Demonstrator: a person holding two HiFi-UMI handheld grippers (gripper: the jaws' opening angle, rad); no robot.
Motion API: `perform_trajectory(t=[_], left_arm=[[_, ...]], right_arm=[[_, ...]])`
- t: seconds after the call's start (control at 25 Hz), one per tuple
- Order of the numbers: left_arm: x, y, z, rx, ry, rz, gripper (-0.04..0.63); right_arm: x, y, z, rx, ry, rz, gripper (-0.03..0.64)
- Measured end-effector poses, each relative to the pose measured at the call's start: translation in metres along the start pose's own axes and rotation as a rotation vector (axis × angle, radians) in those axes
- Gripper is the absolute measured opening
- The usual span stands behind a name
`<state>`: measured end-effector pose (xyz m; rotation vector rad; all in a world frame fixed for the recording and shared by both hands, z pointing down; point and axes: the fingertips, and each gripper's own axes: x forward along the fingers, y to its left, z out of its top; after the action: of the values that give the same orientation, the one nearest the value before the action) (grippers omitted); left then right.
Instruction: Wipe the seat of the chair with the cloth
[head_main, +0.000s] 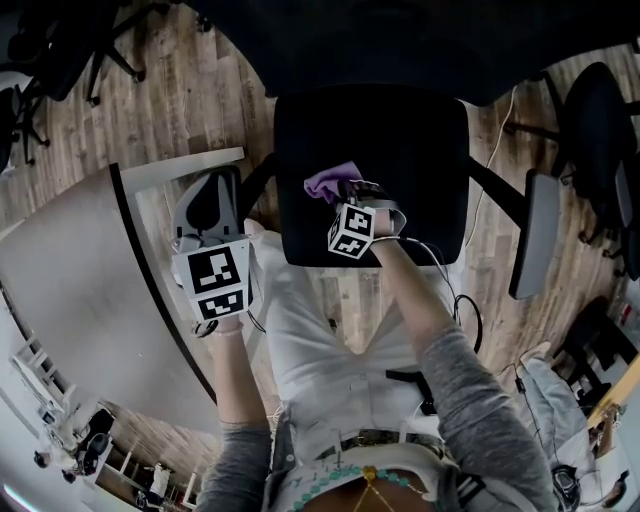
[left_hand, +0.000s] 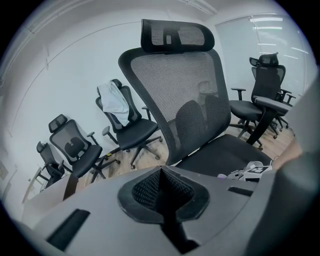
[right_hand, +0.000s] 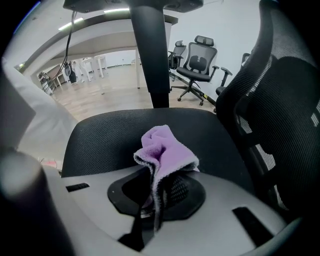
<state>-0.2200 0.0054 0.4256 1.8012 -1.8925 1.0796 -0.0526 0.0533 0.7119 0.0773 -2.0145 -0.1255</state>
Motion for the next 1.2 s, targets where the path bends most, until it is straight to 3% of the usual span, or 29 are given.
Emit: perform_trajectory(t=[0.6, 1.2], left_arm=[[0.0, 0.0, 0.0, 0.021, 0.007, 0.015, 0.008], [-0.001, -0.004, 0.004, 0.031, 0.009, 0.02, 0.008]], right_arm=[[-0.006, -0.007, -0.027, 0.017, 0.04, -0.008, 0.048], [-0.025, -0.019, -0.083, 0.05, 0.106, -0.034, 0.048]])
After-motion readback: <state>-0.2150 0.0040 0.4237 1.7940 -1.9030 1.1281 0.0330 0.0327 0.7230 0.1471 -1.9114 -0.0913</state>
